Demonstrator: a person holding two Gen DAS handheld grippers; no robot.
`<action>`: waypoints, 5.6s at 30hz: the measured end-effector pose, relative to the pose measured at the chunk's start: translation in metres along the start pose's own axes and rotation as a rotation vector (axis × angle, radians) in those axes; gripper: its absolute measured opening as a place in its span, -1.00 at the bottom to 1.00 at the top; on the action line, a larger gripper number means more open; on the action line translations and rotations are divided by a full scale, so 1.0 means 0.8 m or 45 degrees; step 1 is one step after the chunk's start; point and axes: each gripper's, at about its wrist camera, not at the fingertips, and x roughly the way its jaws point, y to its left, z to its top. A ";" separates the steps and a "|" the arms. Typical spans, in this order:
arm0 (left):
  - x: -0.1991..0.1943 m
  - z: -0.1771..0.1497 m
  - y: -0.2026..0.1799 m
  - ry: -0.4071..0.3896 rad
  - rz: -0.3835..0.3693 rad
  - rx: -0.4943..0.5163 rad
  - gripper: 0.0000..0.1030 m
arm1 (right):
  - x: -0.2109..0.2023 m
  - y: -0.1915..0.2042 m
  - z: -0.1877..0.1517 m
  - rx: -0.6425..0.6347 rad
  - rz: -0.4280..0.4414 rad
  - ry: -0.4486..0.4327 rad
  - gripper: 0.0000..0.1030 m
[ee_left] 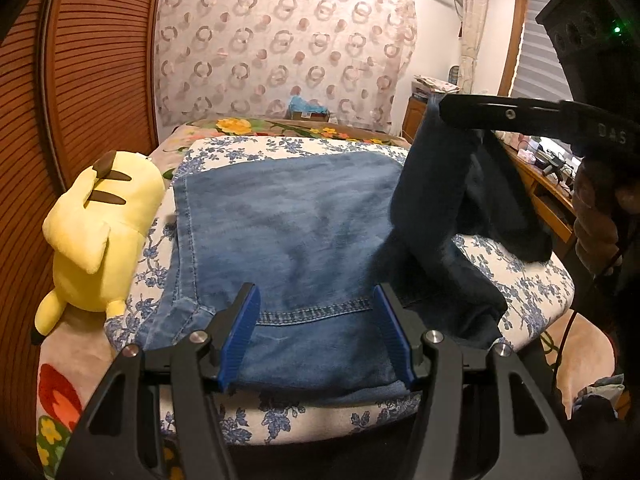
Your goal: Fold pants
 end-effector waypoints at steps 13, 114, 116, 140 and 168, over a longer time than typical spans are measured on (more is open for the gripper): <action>0.009 -0.006 -0.002 0.016 -0.008 0.000 0.13 | -0.024 -0.021 -0.022 0.066 -0.103 -0.012 0.00; -0.004 -0.028 0.074 -0.029 0.067 -0.144 -0.28 | 0.167 -0.047 0.014 -0.063 -0.223 0.201 -0.17; 0.000 -0.031 0.076 -0.005 0.093 -0.138 -0.28 | 0.179 -0.046 0.005 -0.087 -0.226 0.244 -0.17; -0.009 -0.038 0.115 -0.025 0.211 -0.218 -0.26 | 0.195 -0.004 0.043 -0.052 -0.089 0.151 -0.17; 0.030 -0.017 -0.007 0.040 0.036 0.009 -0.26 | 0.033 -0.073 -0.152 0.335 -0.230 0.167 0.23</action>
